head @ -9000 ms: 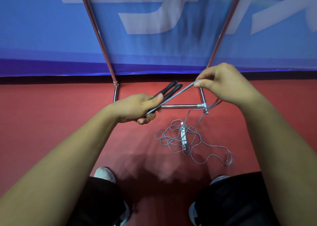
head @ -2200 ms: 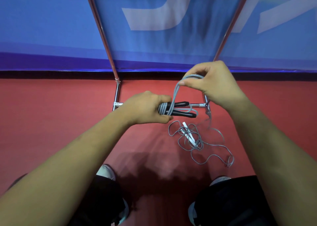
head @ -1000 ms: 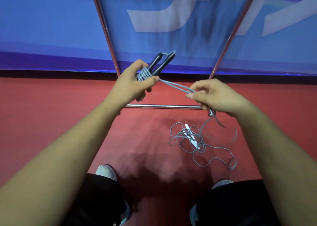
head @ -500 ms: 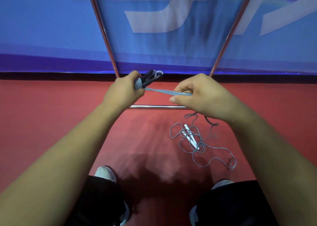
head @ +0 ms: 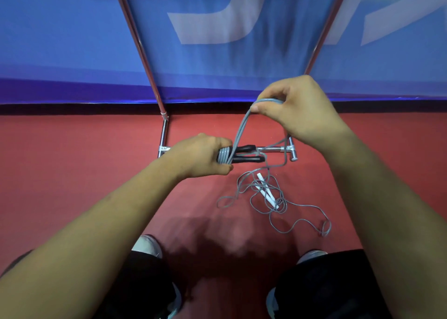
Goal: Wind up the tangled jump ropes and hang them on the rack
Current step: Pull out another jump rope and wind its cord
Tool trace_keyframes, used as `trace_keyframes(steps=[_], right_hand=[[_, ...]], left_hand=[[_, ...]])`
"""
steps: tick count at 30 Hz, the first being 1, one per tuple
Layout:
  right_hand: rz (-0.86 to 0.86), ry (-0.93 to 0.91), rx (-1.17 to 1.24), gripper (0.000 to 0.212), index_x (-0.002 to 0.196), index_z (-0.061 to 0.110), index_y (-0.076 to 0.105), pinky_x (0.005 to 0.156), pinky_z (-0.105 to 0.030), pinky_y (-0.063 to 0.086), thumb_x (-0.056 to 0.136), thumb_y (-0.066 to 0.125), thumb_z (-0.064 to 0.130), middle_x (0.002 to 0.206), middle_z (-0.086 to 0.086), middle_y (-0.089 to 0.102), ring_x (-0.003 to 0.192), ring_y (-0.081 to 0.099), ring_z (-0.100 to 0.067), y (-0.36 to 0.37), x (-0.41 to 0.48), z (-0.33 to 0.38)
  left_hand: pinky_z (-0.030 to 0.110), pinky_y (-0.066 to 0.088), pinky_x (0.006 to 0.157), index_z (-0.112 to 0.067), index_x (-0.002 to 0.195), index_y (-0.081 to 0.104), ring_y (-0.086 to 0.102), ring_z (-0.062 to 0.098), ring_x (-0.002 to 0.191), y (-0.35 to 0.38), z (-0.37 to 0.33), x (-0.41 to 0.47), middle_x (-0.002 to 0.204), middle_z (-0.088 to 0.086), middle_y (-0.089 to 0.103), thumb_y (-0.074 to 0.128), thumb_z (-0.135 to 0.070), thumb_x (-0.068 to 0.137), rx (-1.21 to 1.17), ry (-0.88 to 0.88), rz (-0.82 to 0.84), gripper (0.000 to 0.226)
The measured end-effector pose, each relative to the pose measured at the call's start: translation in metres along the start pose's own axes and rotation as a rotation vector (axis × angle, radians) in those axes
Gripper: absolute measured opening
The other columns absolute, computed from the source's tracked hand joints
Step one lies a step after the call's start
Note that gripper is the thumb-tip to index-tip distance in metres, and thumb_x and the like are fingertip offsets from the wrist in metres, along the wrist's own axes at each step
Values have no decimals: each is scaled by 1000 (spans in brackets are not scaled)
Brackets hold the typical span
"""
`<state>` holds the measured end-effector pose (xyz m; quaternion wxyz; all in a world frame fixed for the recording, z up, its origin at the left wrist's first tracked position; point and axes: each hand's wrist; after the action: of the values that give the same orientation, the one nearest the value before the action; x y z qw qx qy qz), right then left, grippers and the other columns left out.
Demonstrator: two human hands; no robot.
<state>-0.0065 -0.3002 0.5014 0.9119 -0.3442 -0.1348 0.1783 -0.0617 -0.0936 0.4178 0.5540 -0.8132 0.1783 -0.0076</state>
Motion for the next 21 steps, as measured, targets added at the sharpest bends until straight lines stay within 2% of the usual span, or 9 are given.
trace_keyframes(steps=[4, 7, 9, 10, 13, 14, 17, 19, 21], right_hand=[[-55, 22, 23, 16, 78, 17, 75, 58, -24, 40, 81, 79, 32, 67, 4, 66, 59, 51, -3, 3, 5, -18], [-51, 80, 120, 16, 80, 13, 74, 60, -25, 39, 82, 79, 27, 62, 1, 63, 59, 50, -7, 7, 8, -35], [29, 115, 182, 10, 81, 12, 72, 61, -26, 38, 84, 77, 20, 60, -2, 63, 60, 50, -12, 10, 8, -46], [74, 117, 173, 9, 80, 12, 71, 60, -24, 38, 86, 75, 18, 57, 3, 61, 58, 48, -8, 11, 8, -49], [184, 131, 166, 14, 78, 13, 71, 52, -16, 39, 92, 69, 16, 56, 8, 58, 50, 46, -5, 16, 6, -49], [222, 136, 189, 16, 79, 14, 71, 52, -17, 40, 94, 66, 17, 59, 5, 59, 52, 48, -7, 17, 6, -48], [298, 159, 291, 22, 82, 14, 69, 54, -25, 38, 100, 58, 21, 61, 1, 52, 56, 43, -17, 22, 3, -43], [290, 159, 328, 25, 82, 14, 67, 53, -28, 32, 101, 56, 26, 57, 5, 46, 55, 36, -16, 24, 3, -40], [235, 117, 259, 21, 84, 15, 67, 55, -29, 34, 96, 64, 31, 56, 3, 44, 55, 37, -15, 22, 3, -37]], left_hand=[[16, 33, 52, -39, 90, 59, 47, 4, 51, -7, -12, -9, 54, -16, 52, 75, -27, 84, -188, 197, 89, 21], [18, 38, 53, -42, 85, 61, 44, 1, 52, -11, -18, -14, 60, -16, 52, 76, -22, 85, -534, 244, 75, 24], [27, 43, 49, -43, 88, 65, 48, 14, 53, -14, -20, -18, 64, -5, 55, 72, -21, 86, -779, 227, 14, 24], [30, 42, 46, -42, 93, 65, 48, 19, 51, -16, -21, -19, 63, 2, 54, 70, -19, 87, -859, 218, -34, 24], [29, 36, 45, -26, 109, 57, 45, 22, 45, -22, -18, -18, 60, 8, 51, 64, -17, 92, -1000, 143, -221, 21], [28, 36, 45, -22, 118, 53, 45, 23, 45, -25, -16, -17, 62, 10, 50, 62, -18, 92, -1047, 113, -269, 27], [28, 38, 46, -29, 141, 47, 50, 26, 57, -31, -10, -15, 72, 13, 49, 59, -18, 95, -1139, 67, -343, 49], [27, 38, 44, -23, 141, 50, 53, 25, 57, -35, -9, -14, 74, 13, 50, 59, -17, 95, -1155, 31, -377, 47], [25, 37, 42, -12, 135, 52, 53, 19, 47, -39, -6, -14, 72, 12, 52, 57, -12, 99, -1149, -33, -407, 37]])
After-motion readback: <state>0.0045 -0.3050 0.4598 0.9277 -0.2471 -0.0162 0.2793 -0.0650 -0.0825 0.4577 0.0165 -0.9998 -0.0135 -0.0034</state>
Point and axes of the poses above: each hand's wrist, its own x-axis towards the middle knuckle, its own y-axis out of the palm, z = x × y
